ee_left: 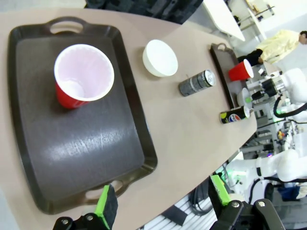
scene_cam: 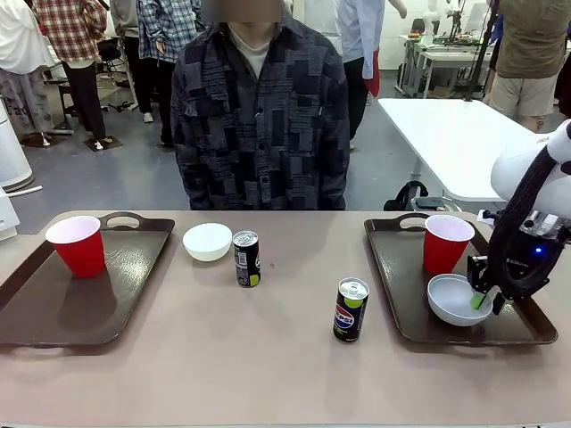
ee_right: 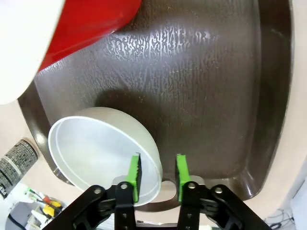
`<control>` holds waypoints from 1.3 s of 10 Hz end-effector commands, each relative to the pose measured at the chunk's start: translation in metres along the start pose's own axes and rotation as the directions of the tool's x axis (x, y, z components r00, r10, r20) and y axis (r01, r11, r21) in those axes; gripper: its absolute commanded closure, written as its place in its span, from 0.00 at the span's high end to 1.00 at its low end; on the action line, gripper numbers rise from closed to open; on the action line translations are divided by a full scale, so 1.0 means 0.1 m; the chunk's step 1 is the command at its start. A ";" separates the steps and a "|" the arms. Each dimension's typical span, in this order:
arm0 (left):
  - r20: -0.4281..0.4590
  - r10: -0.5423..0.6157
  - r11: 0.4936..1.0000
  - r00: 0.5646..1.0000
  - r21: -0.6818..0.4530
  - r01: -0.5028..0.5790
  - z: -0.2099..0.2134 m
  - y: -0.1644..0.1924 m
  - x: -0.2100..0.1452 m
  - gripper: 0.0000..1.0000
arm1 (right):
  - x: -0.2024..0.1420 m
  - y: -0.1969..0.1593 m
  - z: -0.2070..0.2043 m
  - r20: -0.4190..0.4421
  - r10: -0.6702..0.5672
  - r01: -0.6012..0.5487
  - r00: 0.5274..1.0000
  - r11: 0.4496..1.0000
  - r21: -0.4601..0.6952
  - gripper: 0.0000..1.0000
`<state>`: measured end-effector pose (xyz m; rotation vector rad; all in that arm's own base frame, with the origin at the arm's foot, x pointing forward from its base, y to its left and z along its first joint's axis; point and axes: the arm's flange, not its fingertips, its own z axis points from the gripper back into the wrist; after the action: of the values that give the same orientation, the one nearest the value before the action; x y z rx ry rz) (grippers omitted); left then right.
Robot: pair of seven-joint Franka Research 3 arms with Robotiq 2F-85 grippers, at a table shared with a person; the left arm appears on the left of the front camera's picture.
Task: Prepare tableware on both trays.
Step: Pick up a Picnic Bowl from the table and place it on a Handle tray.
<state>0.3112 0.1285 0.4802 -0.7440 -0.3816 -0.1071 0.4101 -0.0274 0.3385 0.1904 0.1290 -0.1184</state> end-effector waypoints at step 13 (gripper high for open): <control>0.007 -0.006 1.000 1.000 -0.016 0.006 0.01 0.01 -0.01 1.00 | -0.90 0.57 0.95 0.009 0.152 -0.149 0.988 0.976 -0.158 0.98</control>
<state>0.3112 0.1285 0.4802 -0.7440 -0.3815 -0.1072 0.3380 0.0195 0.4605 0.0419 0.1047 0.0481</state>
